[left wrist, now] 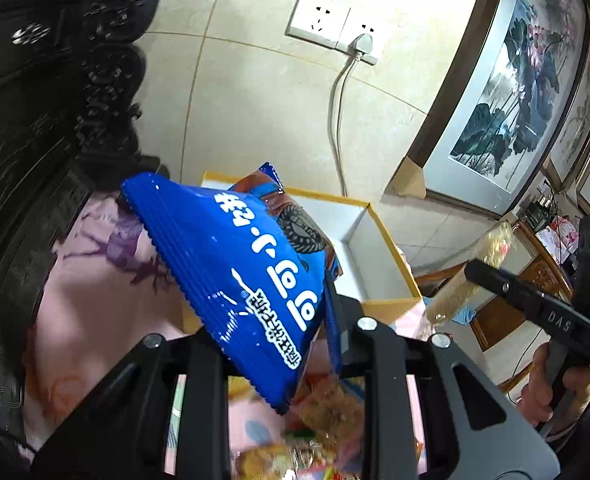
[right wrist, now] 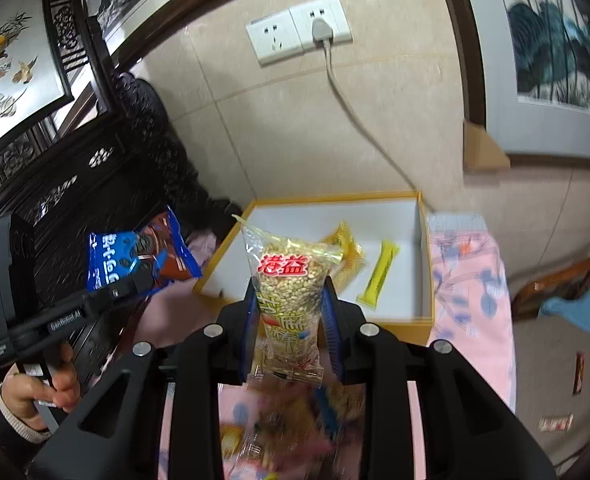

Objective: Organize snacks
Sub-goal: 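Carry both bags over the yellow box and open both tools to drop them, then grasp the tall dark brown snack bag with the right tool while the left returns to the pile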

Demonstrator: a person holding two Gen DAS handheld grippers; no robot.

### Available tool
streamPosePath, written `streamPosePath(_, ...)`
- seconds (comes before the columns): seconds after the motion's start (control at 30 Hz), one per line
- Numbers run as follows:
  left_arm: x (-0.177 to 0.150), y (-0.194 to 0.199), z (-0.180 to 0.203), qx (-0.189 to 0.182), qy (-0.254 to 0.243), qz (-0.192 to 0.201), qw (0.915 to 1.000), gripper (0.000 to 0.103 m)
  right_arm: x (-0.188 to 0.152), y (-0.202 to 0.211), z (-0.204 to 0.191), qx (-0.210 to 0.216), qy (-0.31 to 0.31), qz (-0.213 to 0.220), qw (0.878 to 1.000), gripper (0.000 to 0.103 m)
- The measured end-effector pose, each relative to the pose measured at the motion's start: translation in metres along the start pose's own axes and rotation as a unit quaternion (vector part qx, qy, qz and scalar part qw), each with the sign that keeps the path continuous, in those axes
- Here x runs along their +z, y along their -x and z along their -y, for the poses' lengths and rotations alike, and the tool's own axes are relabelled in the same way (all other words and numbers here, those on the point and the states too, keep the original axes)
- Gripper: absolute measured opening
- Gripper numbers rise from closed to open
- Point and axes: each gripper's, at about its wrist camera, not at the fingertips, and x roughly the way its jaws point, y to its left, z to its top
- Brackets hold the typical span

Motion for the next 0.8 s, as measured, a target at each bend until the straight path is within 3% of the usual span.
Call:
streamPosePath(0.33,0.03,-0.072,-0.01,0.008,0.004,-0.014,0.9999,0.025,0.023,-0.06,-0.001,-0.032,0.039,0.02,0.999,0.03)
streamPosePath(0.4,0.034,-0.085,-0.012,0.021,0.008,-0.019,0.9996,0.048,0.024,-0.074,-0.001,-0.043,0.052,0.014,0.998,0.032)
streamPosePath(0.43,0.036,-0.089,-0.013,0.033,0.014,-0.017,0.9992,0.077,0.023,-0.082,-0.001,-0.057,0.06,0.006,0.997,0.034)
streamPosePath(0.57,0.037,-0.08,-0.011,0.044,0.011,0.01,0.9989,0.08,0.018,-0.081,-0.001,-0.09,0.072,0.019,0.993,0.058)
streamPosePath(0.8,0.013,-0.057,-0.012,0.049,0.01,-0.005,0.9987,0.085,0.001,-0.057,0.006,-0.07,0.045,0.005,0.997,0.058)
